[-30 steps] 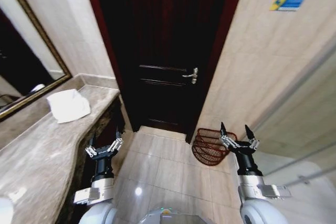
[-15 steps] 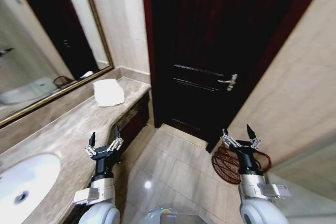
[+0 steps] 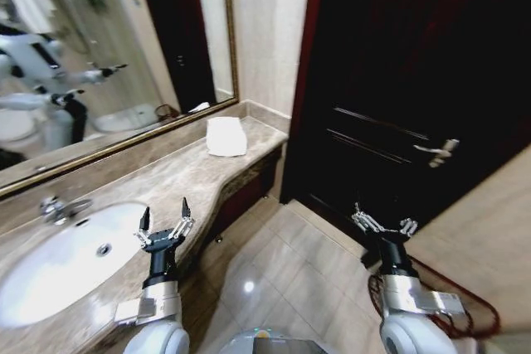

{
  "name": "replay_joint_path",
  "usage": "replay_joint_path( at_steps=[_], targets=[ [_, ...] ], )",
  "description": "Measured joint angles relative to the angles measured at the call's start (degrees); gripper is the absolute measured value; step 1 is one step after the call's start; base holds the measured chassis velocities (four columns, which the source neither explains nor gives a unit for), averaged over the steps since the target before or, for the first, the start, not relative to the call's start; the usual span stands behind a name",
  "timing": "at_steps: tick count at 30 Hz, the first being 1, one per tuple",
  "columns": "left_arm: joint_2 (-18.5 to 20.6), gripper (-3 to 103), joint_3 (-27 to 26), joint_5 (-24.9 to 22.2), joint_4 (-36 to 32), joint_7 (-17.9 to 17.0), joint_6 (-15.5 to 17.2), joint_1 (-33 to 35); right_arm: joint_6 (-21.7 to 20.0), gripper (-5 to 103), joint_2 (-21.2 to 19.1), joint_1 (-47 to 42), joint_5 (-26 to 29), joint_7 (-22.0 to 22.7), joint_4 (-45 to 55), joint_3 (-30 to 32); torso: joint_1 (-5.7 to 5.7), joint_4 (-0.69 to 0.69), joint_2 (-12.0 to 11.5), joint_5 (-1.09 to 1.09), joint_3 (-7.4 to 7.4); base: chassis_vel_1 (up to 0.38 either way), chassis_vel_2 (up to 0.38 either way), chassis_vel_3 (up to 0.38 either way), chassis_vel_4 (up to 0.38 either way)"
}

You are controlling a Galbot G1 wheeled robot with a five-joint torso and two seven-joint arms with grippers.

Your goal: Discard the used towel into the hamper.

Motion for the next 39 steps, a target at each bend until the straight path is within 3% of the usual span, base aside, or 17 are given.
replay_joint_path(
  at_steps=[7, 16, 21, 39],
  targets=[
    [0.0, 95, -0.1, 0.0, 0.0, -0.2, -1.9, 0.0, 0.3, 100, 0.0, -0.3, 0.2, -1.1, 0.2, -0.2, 0.0, 0.0, 0.0, 0.0, 0.0, 0.124, 0.127, 0.12, 0.112],
    [0.0, 102, -0.3, 0.9, 0.1, -3.1, -2.5, -0.2, -1.7, 100, 0.1, -1.2, 0.6, -1.5, 1.3, -0.5, 0.0, -0.02, 0.0, 0.01, 0.0, 0.036, 0.034, 0.034, 0.035],
    [0.0, 98, -0.2, 1.3, 0.1, -3.3, -2.5, -0.2, -1.7, 100, 0.0, -1.2, 0.8, -1.6, 1.4, -0.5, -0.01, -0.01, 0.0, 0.01, 0.0, 0.0, 0.0, 0.0, 0.0],
    [0.0, 98, -0.2, 2.7, -0.1, -3.0, -3.0, 0.4, -1.6, 100, 0.1, -1.2, 0.2, -1.1, 1.6, -0.6, 0.02, -0.01, 0.0, -0.02, 0.0, -0.116, 0.112, 0.118, -0.119]
  ],
)
